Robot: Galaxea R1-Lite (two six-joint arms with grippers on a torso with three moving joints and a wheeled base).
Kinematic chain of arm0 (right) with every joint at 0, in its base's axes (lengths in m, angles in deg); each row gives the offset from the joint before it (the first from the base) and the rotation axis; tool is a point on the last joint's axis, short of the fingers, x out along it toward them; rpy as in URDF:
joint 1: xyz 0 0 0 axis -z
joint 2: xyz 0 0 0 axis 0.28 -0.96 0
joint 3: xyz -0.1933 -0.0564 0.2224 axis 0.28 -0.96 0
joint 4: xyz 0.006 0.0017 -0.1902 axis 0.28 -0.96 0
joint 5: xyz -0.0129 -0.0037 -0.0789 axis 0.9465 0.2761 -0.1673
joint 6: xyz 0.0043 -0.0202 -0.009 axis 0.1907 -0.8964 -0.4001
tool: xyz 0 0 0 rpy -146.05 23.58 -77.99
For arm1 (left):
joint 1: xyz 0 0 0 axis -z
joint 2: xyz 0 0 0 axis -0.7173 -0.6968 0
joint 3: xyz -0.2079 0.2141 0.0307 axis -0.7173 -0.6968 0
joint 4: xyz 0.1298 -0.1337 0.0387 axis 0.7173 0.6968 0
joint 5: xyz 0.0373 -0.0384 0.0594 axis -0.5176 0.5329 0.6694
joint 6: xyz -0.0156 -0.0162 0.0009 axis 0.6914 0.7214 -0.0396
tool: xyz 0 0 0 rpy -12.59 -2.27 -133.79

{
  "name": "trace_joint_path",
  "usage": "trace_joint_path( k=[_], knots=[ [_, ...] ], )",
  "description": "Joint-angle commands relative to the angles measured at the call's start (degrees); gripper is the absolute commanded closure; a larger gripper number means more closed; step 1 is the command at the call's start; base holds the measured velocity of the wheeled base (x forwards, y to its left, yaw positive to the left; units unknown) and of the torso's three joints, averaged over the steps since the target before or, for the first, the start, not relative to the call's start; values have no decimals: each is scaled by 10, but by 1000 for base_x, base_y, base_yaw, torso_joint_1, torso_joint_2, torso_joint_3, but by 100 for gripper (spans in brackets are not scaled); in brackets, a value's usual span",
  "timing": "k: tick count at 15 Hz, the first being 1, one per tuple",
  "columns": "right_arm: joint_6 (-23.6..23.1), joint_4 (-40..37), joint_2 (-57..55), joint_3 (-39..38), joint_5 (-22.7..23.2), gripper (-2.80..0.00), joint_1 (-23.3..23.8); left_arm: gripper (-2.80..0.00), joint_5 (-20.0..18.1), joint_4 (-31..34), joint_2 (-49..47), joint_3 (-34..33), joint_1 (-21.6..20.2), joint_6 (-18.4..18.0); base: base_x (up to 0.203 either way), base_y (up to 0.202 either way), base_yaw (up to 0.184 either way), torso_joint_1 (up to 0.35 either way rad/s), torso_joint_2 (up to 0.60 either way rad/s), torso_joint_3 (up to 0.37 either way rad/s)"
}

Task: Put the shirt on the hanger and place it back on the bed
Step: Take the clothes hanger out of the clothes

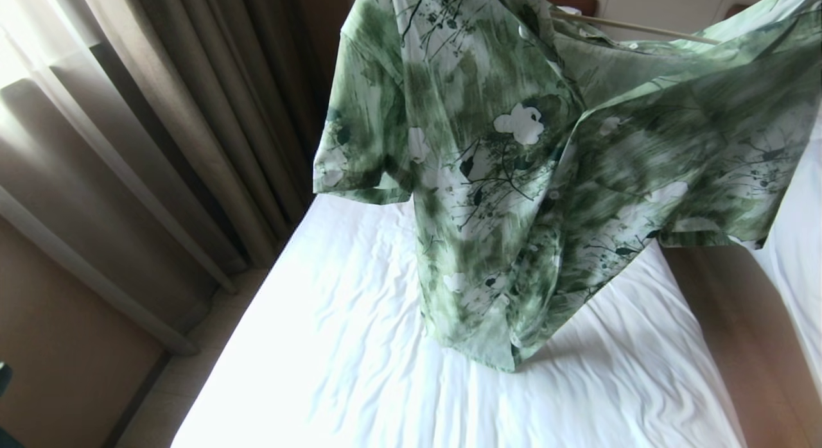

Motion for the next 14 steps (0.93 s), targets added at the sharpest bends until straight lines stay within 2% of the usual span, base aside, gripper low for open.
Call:
trace_joint_path(
  k=[1,5,7,11,12,14],
  knots=[
    [-1,-4,-1,-1,-1,0,-1,0,2,-1,-3,2,0,0,0,0,0,0,0,0],
    [0,-15,-5,-2,-2,0,-1,0,-5,1,-11,17,4,-5,0,0,0,0,0,0],
    [0,-16,-14,-2,-18,0,-6,0,-34,0,-33,29,4,-5,0,0,0,0,0,0],
    [2,-27,-36,-2,-41,0,-10,0,-71,0,-90,123,6,-5,0,0,0,0,0,0],
    [3,-26,-44,-5,-57,0,-17,0,-81,2,-115,150,15,-5,0,0,0,0,0,0],
    [7,-23,-65,-9,-110,0,-30,0,-88,7,-155,176,75,-2,0,0,0,0,0,0]
  ],
)
